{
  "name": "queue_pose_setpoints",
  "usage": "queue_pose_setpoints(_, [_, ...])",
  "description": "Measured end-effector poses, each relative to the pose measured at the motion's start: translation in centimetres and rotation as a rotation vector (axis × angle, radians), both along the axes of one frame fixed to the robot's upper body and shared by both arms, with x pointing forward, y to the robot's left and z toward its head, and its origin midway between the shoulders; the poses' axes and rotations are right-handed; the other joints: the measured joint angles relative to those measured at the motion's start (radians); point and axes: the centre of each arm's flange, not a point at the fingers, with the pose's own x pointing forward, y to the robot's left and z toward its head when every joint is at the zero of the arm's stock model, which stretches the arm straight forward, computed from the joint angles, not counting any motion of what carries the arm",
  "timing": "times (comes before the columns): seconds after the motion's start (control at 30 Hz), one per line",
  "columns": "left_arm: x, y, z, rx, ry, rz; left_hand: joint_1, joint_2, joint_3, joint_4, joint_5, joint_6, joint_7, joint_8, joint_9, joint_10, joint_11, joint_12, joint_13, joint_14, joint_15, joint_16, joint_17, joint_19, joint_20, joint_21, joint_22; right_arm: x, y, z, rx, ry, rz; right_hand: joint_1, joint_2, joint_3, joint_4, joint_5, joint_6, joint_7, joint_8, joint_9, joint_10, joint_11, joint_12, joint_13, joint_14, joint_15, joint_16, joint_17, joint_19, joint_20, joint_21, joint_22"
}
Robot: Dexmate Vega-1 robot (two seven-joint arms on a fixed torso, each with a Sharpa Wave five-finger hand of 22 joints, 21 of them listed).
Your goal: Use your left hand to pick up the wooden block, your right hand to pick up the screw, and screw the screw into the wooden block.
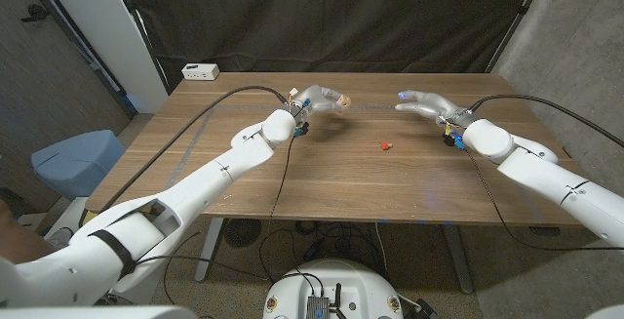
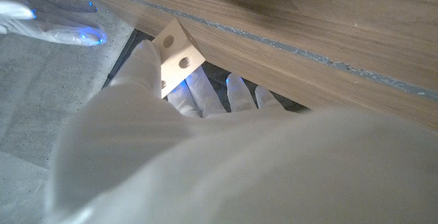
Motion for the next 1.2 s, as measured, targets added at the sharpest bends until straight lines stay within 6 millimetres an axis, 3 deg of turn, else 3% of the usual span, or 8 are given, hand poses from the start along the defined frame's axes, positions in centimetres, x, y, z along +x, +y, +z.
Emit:
queue_pose_setpoints(0.6, [1.0, -0.1, -1.2, -0.144, 0.056, -0.134, 0.000, 0.014, -0.008, 0.000, 0.004, 0.000, 0.000, -0.008, 0.000, -0.010, -0.001, -0.009, 0.007, -0.009, 0.001, 0.000, 0.005, -0.007, 0.000, -0.007, 0.000, -1.2, 1.2, 2.0, -0.298, -0.002, -0.060, 0.095, -0.037, 0.025, 0.003, -0.014, 0.050, 0.000, 0.015, 0.005, -0.004, 0.004, 0.000, 0.005, 0.010, 0.000, 0.000, 0.000, 0.020, 0.020, 0.000, 0.000])
queue_pose_setpoints(0.87, [1.7, -0.3, -2.2, -0.211, 0.100, -0.201, 0.010, 0.026, -0.015, -0.007, 0.004, -0.014, 0.004, -0.016, 0.000, -0.025, -0.004, -0.020, 0.012, -0.001, 0.003, 0.000, 0.005, 0.077, -0.012, 0.024, 0.005, -1.6, 1.7, 2.5, -0.395, -0.010, -0.087, 0.117, -0.049, 0.029, 0.007, -0.014, 0.055, -0.002, 0.015, 0.005, -0.004, 0.004, 0.000, 0.005, 0.016, -0.006, 0.000, 0.000, 0.025, 0.025, 0.000, 0.000])
queue_pose_setpoints(1.2, [1.6, -1.0, -3.3, -0.264, 0.117, -0.229, 0.010, 0.026, -0.015, -0.007, 0.004, -0.014, 0.004, -0.023, 0.000, -0.029, 0.000, -0.030, 0.018, -0.001, 0.002, 0.000, 0.005, 0.071, -0.011, 0.024, 0.009, -2.0, 2.4, 2.9, -0.476, -0.021, -0.110, 0.143, -0.062, 0.037, 0.007, -0.014, 0.059, -0.005, 0.015, 0.005, -0.009, -0.001, 0.000, 0.005, 0.019, -0.002, 0.000, 0.005, 0.032, 0.032, 0.000, 0.000])
